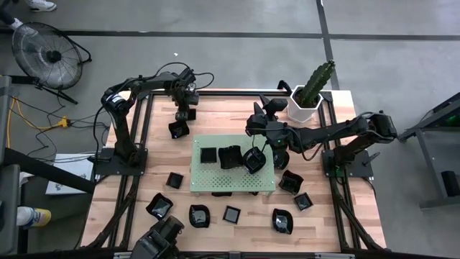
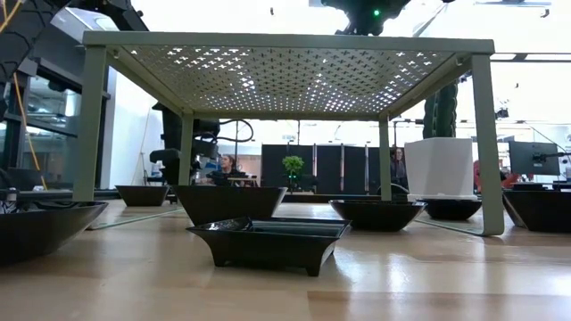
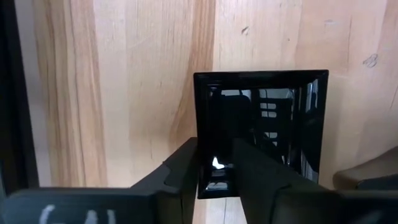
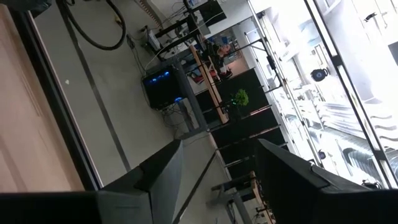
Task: Pick & Place Mini shaped plates
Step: Stack the black square shaped plate on top of the black square shaped plate on the shelf
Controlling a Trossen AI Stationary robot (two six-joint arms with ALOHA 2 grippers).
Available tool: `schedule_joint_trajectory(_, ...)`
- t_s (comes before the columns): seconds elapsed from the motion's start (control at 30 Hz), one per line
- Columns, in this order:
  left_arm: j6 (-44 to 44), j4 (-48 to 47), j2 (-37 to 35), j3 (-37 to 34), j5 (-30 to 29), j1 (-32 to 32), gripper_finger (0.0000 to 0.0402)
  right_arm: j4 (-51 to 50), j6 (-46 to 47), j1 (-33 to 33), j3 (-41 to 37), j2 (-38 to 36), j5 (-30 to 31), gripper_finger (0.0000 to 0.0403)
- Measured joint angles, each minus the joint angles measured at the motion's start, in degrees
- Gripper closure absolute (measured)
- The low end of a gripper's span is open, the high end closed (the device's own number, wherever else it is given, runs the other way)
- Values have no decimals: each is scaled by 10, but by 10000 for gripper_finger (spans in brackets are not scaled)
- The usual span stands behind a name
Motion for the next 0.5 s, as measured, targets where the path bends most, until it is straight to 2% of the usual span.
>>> schedule_joint_trajectory(0.3, 0, -4, -4, 0, 0, 0, 319, 0, -1, 0, 0, 0, -2, 206)
schedule_joint_trajectory(0.5, 1, -4, -36, -1, -2, 0, 320, 0, 0, 0, 0, 0, -2, 206)
